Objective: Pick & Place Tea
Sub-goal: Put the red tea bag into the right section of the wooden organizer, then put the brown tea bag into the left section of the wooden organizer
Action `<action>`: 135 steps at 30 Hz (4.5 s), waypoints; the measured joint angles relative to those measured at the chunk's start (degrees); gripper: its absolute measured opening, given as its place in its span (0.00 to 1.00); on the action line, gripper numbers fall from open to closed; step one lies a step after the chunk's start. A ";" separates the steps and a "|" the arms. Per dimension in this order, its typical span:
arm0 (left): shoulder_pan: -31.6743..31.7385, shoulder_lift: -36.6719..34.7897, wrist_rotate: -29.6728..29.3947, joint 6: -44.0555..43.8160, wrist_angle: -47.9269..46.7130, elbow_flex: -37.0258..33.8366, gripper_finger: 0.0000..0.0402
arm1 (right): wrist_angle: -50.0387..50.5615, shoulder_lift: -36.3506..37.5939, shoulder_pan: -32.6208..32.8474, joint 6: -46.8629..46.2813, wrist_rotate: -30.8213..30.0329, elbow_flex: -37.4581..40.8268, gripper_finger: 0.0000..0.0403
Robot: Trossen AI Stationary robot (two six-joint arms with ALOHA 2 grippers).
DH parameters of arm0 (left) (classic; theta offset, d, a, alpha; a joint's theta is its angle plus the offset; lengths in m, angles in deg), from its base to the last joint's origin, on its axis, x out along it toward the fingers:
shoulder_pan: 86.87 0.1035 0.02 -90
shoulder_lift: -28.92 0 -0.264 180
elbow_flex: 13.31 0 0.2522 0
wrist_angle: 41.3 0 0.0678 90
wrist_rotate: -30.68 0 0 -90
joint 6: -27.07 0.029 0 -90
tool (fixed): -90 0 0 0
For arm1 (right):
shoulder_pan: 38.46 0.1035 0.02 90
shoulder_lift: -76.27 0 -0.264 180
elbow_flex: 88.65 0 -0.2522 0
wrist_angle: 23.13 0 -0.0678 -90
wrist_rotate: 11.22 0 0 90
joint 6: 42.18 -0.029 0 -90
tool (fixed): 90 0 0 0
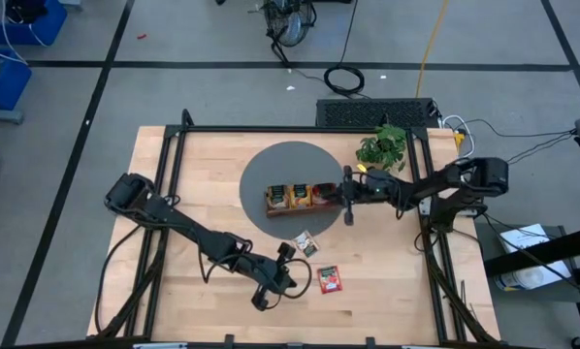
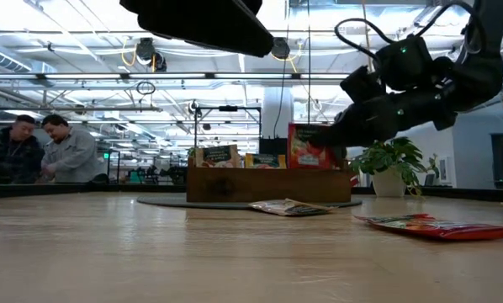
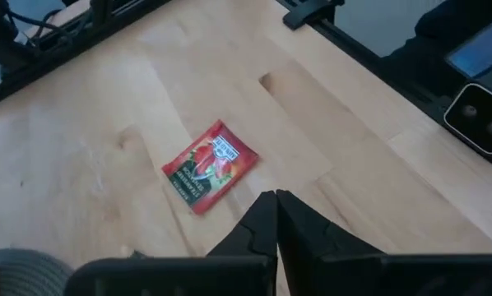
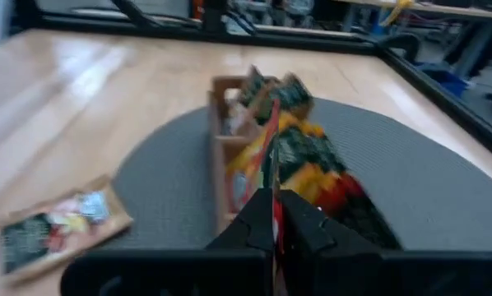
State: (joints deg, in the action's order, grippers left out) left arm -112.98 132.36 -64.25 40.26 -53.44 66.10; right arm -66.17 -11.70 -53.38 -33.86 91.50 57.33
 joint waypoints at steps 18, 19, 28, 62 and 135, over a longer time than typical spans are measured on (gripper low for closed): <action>0.28 0.00 0.59 -1.22 -2.37 0.02 0.01 | 20.74 7.75 -0.83 3.41 -2.07 -5.22 0.00; 0.42 0.00 0.60 -1.23 -2.36 0.02 0.01 | 24.70 8.56 -0.74 3.92 -2.09 -6.71 0.00; 0.75 0.00 0.58 -1.70 -3.09 0.02 0.03 | 36.60 9.47 -0.71 5.95 -4.20 -10.34 0.00; 1.70 0.00 2.07 -3.14 -2.45 -1.30 0.06 | 61.25 4.52 1.89 7.71 -8.37 -23.39 0.00; -0.68 0.04 -12.36 -17.46 20.49 -21.53 0.08 | 17.15 -25.37 27.21 -4.43 -20.10 -24.61 0.00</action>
State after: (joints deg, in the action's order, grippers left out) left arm -113.66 132.40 -76.60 22.80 -32.95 44.57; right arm -49.01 -37.07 -26.18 -38.30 71.40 32.72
